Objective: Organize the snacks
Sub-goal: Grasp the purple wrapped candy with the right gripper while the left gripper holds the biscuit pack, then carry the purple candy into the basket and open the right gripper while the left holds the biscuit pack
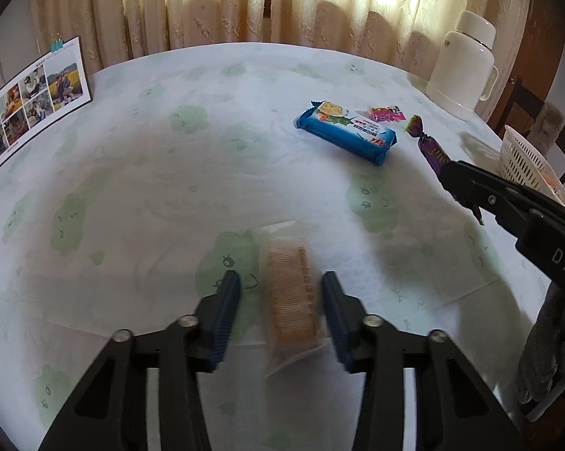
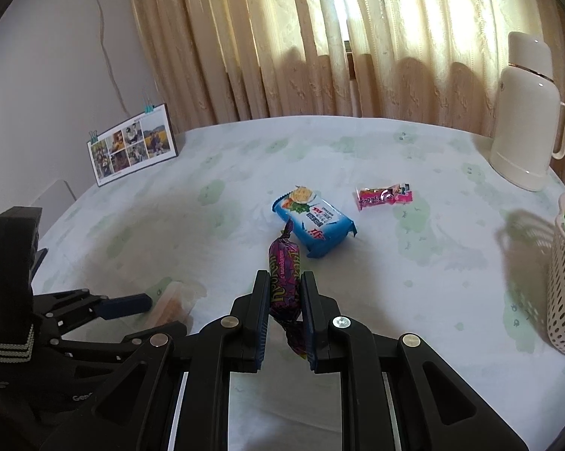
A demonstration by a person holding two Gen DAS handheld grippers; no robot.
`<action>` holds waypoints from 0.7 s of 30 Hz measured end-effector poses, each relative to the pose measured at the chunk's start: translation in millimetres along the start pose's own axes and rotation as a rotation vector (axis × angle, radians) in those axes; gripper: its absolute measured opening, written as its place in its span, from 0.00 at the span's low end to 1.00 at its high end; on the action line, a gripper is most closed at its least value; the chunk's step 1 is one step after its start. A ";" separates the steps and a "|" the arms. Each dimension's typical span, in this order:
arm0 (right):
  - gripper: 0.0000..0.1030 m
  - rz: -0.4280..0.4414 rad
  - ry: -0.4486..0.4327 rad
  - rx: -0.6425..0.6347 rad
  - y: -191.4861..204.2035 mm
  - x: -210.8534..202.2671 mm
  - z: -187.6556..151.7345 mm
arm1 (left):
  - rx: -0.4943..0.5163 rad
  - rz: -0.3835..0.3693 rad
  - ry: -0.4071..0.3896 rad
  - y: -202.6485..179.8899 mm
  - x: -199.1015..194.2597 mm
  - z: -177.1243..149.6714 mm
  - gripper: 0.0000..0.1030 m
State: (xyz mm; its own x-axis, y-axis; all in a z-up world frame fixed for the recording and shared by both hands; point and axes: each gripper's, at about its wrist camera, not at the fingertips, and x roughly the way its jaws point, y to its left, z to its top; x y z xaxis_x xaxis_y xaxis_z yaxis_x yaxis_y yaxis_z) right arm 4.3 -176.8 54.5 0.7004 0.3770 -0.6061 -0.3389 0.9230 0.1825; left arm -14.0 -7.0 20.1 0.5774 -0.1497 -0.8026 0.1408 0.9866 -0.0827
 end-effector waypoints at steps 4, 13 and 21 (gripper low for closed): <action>0.17 -0.002 -0.020 0.018 -4.5 -4.0 0.4 | -0.001 -0.005 -0.007 1.1 -1.2 0.0 0.24; 0.17 -0.048 -0.100 0.098 -26.3 -22.3 5.3 | 0.011 -0.004 -0.089 -3.8 -19.4 2.2 0.24; 0.17 -0.142 -0.232 0.217 -64.0 -59.4 9.2 | 0.025 0.002 -0.118 -15.6 -31.5 9.3 0.24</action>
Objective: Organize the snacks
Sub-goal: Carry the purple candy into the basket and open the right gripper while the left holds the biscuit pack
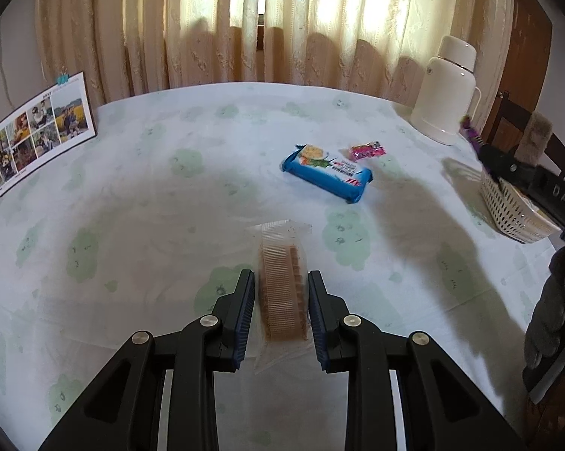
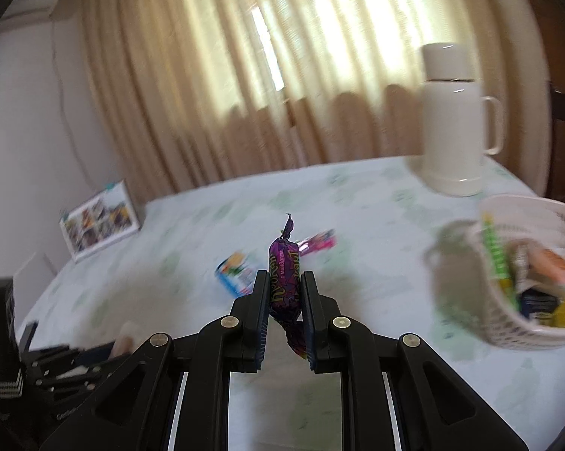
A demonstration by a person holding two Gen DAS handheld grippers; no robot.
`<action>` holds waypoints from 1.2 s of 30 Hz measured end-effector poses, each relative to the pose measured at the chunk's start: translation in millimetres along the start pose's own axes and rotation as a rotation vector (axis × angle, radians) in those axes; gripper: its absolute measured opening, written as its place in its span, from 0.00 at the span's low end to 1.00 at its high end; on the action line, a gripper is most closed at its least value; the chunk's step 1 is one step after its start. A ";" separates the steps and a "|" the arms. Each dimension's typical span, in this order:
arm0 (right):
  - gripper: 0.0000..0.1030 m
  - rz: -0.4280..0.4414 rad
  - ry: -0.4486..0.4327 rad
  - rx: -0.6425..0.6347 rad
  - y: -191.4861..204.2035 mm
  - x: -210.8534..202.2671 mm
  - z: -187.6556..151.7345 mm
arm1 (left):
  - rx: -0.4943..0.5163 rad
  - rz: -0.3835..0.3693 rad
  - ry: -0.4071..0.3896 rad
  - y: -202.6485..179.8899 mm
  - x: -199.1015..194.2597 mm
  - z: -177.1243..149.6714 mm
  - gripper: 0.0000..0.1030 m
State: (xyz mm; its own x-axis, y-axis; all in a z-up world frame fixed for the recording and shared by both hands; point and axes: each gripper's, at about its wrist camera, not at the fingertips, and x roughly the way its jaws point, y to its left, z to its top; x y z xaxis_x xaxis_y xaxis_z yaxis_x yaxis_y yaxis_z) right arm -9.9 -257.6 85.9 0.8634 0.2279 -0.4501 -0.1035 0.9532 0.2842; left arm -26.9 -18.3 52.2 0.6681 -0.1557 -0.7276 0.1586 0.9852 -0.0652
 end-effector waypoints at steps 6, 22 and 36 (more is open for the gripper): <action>0.17 -0.092 -0.088 0.087 -41.1 -26.7 11.0 | 0.034 -0.010 -0.008 -17.9 -7.1 7.2 0.24; 0.46 -0.328 -0.161 0.268 -155.7 -67.3 18.7 | 0.137 -0.062 0.010 -74.9 -7.3 34.7 0.24; 0.50 -0.408 -0.227 0.363 -177.7 -85.5 8.5 | 0.239 -0.211 -0.008 -160.8 2.0 77.0 0.24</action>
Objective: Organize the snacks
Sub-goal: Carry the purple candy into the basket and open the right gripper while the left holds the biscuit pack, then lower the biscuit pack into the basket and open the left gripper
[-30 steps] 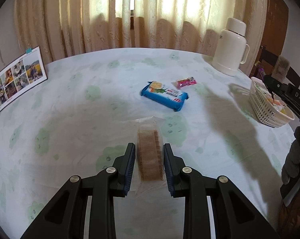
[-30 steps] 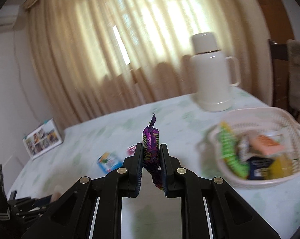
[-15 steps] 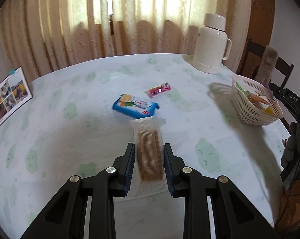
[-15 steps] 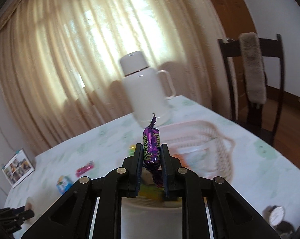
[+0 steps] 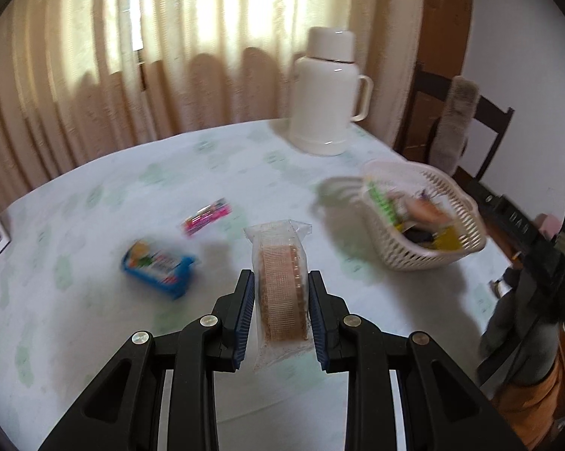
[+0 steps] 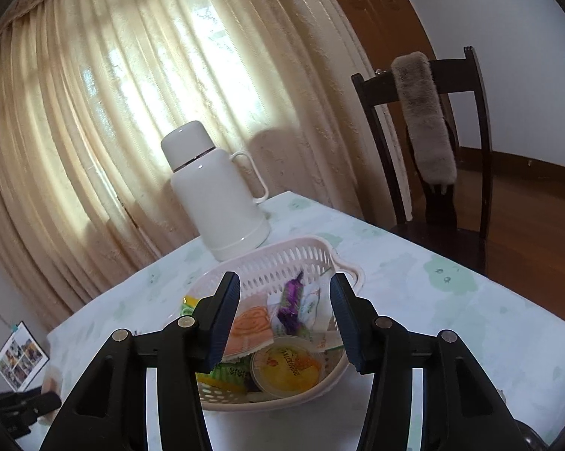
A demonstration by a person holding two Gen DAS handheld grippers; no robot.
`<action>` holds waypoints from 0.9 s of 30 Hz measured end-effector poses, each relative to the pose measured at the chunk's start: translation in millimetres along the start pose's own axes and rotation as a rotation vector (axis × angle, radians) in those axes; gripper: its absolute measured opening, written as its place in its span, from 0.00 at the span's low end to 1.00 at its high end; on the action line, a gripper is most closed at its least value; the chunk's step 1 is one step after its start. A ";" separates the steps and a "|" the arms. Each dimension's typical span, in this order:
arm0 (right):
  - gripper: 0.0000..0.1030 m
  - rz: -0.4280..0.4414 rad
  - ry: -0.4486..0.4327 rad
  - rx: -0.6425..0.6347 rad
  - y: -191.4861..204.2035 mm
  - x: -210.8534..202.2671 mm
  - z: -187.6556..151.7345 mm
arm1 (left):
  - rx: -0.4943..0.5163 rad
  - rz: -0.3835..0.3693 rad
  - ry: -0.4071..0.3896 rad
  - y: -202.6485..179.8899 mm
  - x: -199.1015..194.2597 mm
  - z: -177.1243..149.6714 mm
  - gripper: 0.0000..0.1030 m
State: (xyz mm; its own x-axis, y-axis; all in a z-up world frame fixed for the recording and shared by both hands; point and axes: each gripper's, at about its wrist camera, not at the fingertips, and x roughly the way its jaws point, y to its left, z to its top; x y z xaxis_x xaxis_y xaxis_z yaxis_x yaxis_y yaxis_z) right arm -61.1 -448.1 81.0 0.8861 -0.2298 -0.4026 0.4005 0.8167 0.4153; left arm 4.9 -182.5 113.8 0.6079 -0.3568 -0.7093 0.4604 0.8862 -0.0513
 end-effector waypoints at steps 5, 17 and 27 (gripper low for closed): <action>0.54 0.019 0.003 0.002 0.0 -2.5 -0.4 | 0.038 -0.052 -0.006 -31.6 17.3 19.0 0.24; 0.58 0.043 -0.009 0.072 -12.9 -8.0 4.1 | 0.065 -0.162 0.012 -94.4 63.0 55.0 0.25; 0.58 0.061 -0.024 0.097 -17.6 -13.2 6.7 | -0.043 -0.156 0.064 -85.2 87.1 54.2 0.44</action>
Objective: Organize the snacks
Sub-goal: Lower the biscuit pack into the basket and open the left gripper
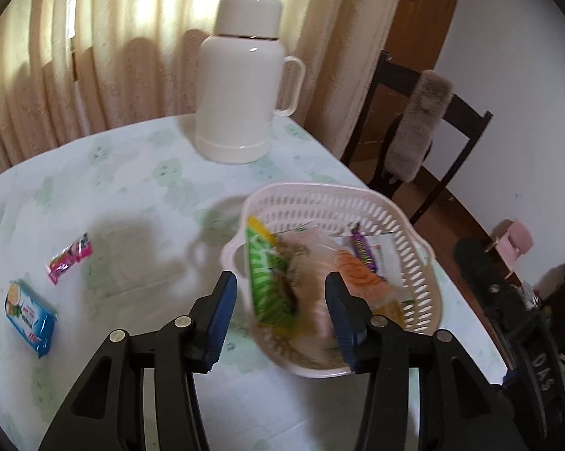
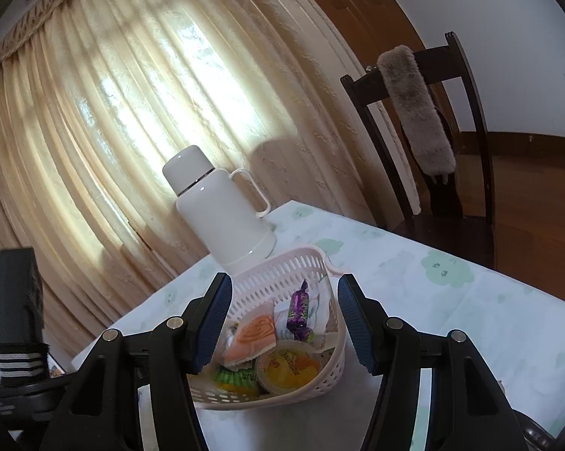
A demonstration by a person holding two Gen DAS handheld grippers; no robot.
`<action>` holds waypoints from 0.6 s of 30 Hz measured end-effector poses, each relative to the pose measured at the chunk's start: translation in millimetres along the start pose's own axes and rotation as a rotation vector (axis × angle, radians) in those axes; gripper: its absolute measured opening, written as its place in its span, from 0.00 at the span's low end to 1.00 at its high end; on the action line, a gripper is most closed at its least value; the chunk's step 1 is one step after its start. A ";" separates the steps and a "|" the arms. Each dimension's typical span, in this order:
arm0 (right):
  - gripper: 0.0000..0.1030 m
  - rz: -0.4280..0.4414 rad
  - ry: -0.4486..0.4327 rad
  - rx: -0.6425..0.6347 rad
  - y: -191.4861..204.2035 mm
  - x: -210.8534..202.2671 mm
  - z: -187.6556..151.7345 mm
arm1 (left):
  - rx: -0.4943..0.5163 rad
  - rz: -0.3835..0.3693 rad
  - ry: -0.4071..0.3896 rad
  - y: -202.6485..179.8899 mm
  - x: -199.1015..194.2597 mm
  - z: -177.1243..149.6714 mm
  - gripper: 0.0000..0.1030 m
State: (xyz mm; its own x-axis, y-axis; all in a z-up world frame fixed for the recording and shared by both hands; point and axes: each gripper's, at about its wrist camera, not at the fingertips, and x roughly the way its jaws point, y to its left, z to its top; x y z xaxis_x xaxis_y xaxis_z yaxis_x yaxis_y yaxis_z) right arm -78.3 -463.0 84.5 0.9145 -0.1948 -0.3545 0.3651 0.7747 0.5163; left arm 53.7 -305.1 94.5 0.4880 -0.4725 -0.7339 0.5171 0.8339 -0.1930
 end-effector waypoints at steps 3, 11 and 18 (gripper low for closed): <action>0.58 0.000 0.002 -0.008 1.2 0.5 -0.3 | -0.011 0.016 0.001 5.3 -1.6 -2.4 0.44; 0.58 0.002 0.000 -0.014 1.5 0.4 -1.0 | -0.020 0.042 0.016 15.2 -3.6 -9.9 0.47; 0.58 0.025 -0.032 -0.051 6.1 -5.1 -1.5 | -0.042 0.063 0.005 30.4 -12.9 -13.3 0.53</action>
State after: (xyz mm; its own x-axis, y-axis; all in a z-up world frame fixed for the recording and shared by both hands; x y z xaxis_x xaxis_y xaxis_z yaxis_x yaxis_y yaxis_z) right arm -81.0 -456.4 88.3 0.9285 -0.1940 -0.3166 0.3340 0.8089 0.4839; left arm 53.8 -269.8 89.5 0.5149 -0.4177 -0.7486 0.4556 0.8731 -0.1738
